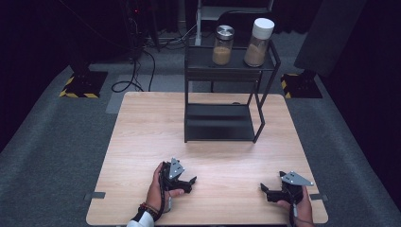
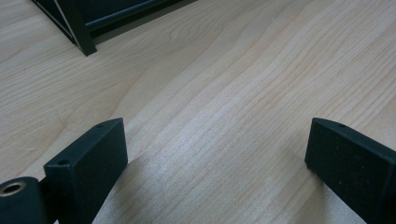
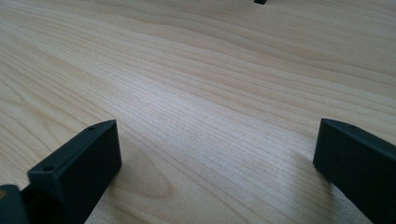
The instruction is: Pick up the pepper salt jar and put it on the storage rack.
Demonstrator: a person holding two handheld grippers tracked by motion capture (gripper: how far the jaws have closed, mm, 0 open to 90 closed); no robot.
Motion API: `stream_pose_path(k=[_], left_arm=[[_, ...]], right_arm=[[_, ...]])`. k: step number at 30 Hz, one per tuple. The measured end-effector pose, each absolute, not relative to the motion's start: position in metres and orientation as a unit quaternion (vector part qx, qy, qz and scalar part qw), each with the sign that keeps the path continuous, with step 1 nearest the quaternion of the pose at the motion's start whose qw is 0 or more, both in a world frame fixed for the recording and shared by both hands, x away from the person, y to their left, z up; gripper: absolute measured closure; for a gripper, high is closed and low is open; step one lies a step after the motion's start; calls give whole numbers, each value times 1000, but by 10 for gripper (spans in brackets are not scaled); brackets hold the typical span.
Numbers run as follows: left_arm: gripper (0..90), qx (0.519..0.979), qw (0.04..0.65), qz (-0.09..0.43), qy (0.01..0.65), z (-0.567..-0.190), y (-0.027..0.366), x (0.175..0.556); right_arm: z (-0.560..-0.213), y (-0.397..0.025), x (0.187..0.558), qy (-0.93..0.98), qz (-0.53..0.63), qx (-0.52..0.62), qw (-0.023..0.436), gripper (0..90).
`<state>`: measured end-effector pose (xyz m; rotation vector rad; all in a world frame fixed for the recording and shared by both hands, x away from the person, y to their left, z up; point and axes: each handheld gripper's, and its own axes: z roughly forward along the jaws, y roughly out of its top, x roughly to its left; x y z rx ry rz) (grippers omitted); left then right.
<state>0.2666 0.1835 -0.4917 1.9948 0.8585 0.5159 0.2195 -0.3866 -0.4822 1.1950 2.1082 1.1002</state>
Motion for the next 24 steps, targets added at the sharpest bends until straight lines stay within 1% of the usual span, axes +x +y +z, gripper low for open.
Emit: stream_pose_path(k=[24], left_arm=[[56,802,439,209,346,-492,183,266]], right_arm=[[-482,-387,220,772,402,431,237,0]])
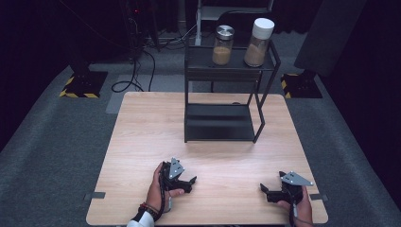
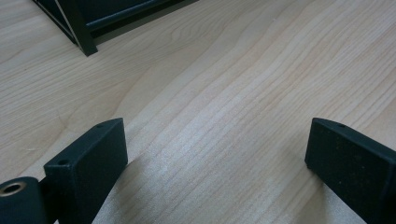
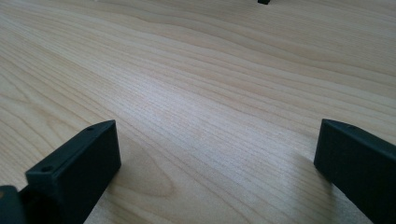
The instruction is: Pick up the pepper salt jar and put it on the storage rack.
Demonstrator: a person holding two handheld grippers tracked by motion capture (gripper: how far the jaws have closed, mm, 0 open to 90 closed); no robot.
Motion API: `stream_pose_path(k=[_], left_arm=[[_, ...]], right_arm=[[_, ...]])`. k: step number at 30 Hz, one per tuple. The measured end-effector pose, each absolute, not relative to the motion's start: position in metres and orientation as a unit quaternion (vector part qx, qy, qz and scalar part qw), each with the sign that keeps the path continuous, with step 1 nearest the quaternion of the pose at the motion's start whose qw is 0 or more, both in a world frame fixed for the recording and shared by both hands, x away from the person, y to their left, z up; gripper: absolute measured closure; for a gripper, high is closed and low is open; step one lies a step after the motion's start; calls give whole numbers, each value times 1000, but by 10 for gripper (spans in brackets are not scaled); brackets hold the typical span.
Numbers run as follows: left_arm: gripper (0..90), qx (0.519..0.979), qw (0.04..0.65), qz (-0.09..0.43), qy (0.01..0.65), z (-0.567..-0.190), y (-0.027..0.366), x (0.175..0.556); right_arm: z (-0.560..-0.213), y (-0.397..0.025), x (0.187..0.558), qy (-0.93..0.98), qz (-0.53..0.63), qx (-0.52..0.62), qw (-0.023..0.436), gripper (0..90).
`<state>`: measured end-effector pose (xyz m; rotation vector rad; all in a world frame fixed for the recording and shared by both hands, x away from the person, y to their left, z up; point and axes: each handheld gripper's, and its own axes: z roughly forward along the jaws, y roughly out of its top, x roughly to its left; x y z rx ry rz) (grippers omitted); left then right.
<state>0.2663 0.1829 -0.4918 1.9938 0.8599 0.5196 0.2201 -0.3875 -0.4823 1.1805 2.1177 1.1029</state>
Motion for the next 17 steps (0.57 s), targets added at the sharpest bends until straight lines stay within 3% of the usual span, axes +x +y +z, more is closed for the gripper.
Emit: stream_pose_path(k=[17], left_arm=[[56,802,437,216,345,-492,182,264]], right_arm=[[-483,-385,217,772,401,430,243,0]])
